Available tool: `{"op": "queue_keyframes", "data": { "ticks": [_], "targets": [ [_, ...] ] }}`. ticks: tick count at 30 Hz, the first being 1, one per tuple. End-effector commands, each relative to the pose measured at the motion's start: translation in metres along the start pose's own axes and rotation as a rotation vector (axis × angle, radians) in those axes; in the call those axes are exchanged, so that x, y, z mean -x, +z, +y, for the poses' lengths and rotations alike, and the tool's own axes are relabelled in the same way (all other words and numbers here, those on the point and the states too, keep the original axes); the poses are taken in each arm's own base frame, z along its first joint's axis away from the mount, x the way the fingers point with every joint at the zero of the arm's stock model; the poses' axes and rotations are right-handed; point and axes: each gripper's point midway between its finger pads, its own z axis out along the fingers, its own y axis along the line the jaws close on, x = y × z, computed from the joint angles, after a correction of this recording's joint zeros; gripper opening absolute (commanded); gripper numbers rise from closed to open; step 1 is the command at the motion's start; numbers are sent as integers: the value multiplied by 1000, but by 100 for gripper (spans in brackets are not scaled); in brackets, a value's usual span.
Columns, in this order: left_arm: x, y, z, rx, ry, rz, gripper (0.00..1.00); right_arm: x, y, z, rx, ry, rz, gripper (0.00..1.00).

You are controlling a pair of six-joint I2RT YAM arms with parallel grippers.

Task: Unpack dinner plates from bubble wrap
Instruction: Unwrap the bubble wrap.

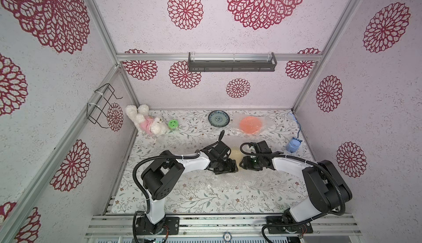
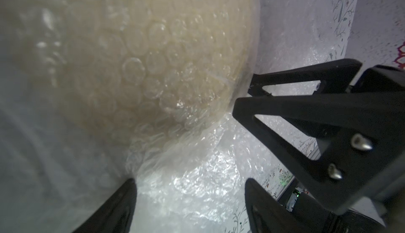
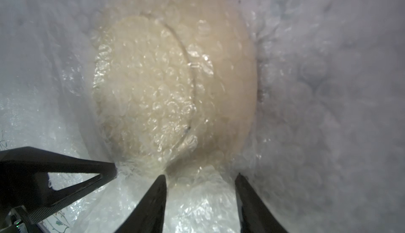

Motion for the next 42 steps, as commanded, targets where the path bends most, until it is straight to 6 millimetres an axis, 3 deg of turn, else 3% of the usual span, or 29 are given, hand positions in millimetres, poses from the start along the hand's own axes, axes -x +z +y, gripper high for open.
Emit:
{"op": "queue_keyframes", "data": {
  "ticks": [1,5,11,17,21,27,31,36,42],
  "targets": [
    [-18,17,18,36,-32,49,79,-3,7,3,-10,5,11,52],
    [-20,21,18,28,-36,45,79,-6,10,-8,-72,21,1,41],
    [-18,18,13,13,-25,31,79,-8,11,10,37,48,7,17],
    [-19,17,13,5,-17,34,79,1,-8,20,65,38,-48,1],
    [-17,12,7,-20,-11,26,79,12,-24,36,110,7,-76,0],
    [1,-28,-24,-160,5,-51,82,34,-61,54,114,-36,-157,0],
    [6,-46,-31,-165,31,-75,85,42,-81,68,131,-74,-186,0],
    [14,-71,-40,-249,12,-126,89,43,-91,93,204,-120,-187,0],
    [20,-111,-23,-191,-11,-228,97,43,-100,128,266,-192,-195,0]
  ]
}}
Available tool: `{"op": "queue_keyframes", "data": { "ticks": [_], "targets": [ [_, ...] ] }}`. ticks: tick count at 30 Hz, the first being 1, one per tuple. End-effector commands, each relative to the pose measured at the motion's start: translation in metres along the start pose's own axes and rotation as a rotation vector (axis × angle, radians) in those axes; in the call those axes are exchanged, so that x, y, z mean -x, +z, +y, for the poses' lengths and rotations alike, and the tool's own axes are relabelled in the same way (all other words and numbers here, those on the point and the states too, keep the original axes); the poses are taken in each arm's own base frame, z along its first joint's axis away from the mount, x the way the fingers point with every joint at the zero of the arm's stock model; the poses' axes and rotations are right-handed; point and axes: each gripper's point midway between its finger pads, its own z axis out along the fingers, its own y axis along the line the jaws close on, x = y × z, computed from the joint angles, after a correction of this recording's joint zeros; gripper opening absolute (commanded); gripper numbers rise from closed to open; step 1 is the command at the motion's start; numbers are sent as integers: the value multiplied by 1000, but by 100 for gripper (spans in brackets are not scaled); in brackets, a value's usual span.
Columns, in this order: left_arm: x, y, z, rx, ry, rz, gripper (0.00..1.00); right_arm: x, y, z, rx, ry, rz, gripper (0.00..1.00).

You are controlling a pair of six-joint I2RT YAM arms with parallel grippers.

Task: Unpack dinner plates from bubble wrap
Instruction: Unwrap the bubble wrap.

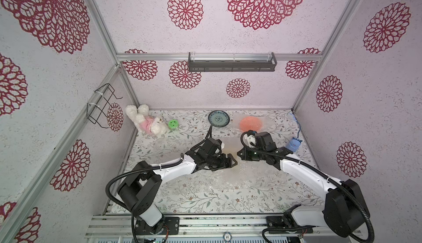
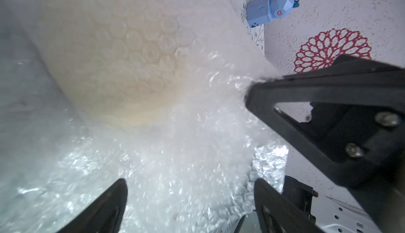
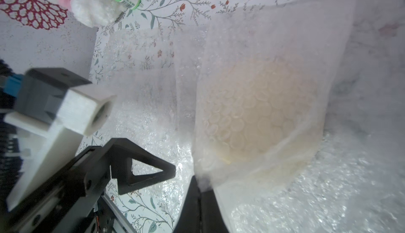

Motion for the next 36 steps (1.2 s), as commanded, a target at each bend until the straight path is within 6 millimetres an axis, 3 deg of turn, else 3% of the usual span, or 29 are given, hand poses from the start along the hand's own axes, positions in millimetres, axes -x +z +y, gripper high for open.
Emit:
{"op": "queue_keyframes", "data": {
  "ticks": [1,6,13,18,20,25,29,32,36],
  "targets": [
    [10,-27,4,31,-9,-73,98,15,-9,34,63,-82,-33,0],
    [19,-59,31,130,-61,-161,99,6,15,51,57,-116,12,0],
    [19,-91,84,311,-186,-254,99,-21,75,84,40,-167,81,0],
    [16,-103,109,347,-270,-284,99,-44,119,109,53,-211,148,14],
    [15,-108,112,351,-280,-295,99,-48,127,115,75,-218,168,26],
    [17,-119,108,336,-260,-317,98,-32,108,128,124,-267,142,56],
    [23,-125,84,261,-190,-319,99,-5,68,132,185,-278,97,70],
    [24,-126,61,250,-95,-310,100,15,37,119,217,-249,58,77],
    [23,-118,34,332,58,-271,100,39,0,76,204,-161,-23,83]
  ]
}}
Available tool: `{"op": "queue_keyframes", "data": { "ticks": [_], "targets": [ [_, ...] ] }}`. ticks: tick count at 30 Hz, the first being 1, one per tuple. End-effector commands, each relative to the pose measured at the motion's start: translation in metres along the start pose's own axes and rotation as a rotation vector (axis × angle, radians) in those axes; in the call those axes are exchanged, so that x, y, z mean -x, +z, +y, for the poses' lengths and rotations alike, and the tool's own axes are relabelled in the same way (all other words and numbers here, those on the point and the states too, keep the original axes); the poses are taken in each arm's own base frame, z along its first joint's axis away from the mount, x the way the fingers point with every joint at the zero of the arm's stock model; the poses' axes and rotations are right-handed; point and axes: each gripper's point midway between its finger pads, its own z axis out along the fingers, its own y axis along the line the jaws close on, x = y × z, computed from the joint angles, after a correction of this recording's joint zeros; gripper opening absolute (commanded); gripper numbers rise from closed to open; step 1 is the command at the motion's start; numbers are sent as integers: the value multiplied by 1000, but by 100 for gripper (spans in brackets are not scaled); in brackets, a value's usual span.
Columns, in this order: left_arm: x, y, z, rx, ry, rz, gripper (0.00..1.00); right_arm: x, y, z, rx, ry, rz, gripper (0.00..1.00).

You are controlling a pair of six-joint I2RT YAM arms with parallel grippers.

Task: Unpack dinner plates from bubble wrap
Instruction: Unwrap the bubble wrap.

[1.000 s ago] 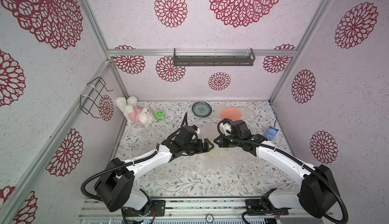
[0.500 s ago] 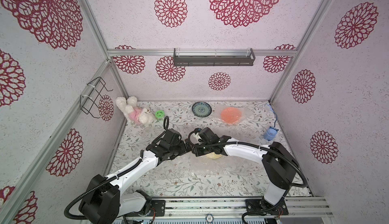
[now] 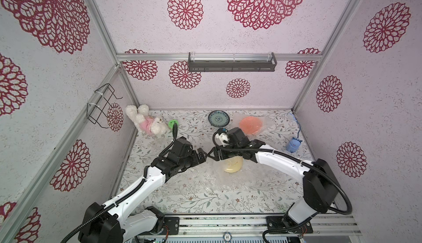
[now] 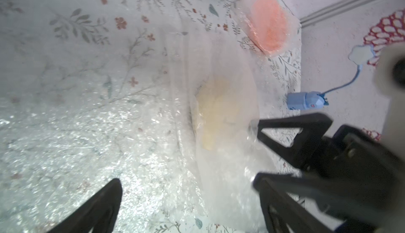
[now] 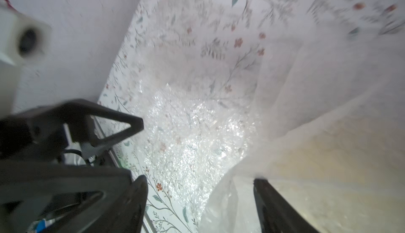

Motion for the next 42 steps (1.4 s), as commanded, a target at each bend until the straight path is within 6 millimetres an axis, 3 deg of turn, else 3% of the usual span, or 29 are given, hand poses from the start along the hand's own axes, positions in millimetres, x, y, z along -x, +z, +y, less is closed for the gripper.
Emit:
{"op": "queue_keyframes", "data": {
  "ticks": [1,3,7,11,14,19,23,32,35,42],
  "targets": [
    [-2,0,-21,57,167,3,100,8,-38,-12,58,24,-54,85],
    [-6,5,-35,74,229,15,100,8,-54,-25,88,67,-80,85],
    [-19,27,-61,83,338,71,100,-4,-76,-84,-150,141,-114,86],
    [-33,56,-86,74,403,138,98,-33,-67,-124,-197,244,-98,83],
    [-43,85,-83,107,394,201,95,-48,-55,-137,-132,315,-96,82],
    [-61,131,-60,130,315,306,89,-56,-34,-151,-90,370,-86,81],
    [-66,151,-40,156,272,337,86,-67,-20,-159,-70,394,-57,81],
    [-79,171,0,213,215,392,78,-68,-4,-158,6,406,-48,80],
    [-86,172,5,204,203,402,72,-61,-2,-158,9,396,-58,80],
    [-90,172,8,197,190,402,72,-41,12,-148,71,376,-71,69]
  ]
}}
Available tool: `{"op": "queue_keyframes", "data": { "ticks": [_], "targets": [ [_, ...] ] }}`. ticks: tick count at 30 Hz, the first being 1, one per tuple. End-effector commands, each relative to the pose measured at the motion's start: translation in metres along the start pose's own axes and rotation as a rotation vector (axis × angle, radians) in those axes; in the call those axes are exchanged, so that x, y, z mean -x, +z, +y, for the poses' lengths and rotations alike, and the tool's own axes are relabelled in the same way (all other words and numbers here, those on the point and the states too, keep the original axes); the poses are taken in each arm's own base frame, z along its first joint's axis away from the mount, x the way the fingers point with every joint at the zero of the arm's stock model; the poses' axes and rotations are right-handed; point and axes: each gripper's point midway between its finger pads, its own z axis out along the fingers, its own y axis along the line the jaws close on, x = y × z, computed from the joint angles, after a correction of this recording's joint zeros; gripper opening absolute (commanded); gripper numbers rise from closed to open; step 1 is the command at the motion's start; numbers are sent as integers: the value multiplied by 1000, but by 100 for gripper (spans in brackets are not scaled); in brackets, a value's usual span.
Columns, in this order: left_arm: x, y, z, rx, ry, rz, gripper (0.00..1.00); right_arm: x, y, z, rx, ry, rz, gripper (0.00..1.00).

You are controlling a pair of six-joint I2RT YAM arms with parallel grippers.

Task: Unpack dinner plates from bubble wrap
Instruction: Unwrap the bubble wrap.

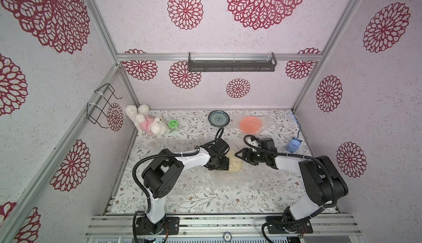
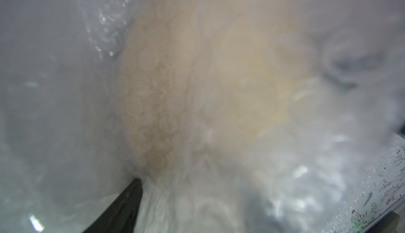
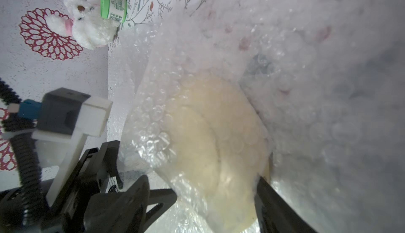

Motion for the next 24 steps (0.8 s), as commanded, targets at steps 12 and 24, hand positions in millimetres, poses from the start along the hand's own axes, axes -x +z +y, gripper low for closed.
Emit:
{"op": "queue_keyframes", "data": {
  "ticks": [12,24],
  "targets": [
    [2,-97,-10,-268,-65,-164,90,24,-11,116,153,-178,-21,0],
    [-8,-249,99,-63,-304,-529,97,-1,39,266,337,-241,56,0]
  ]
}}
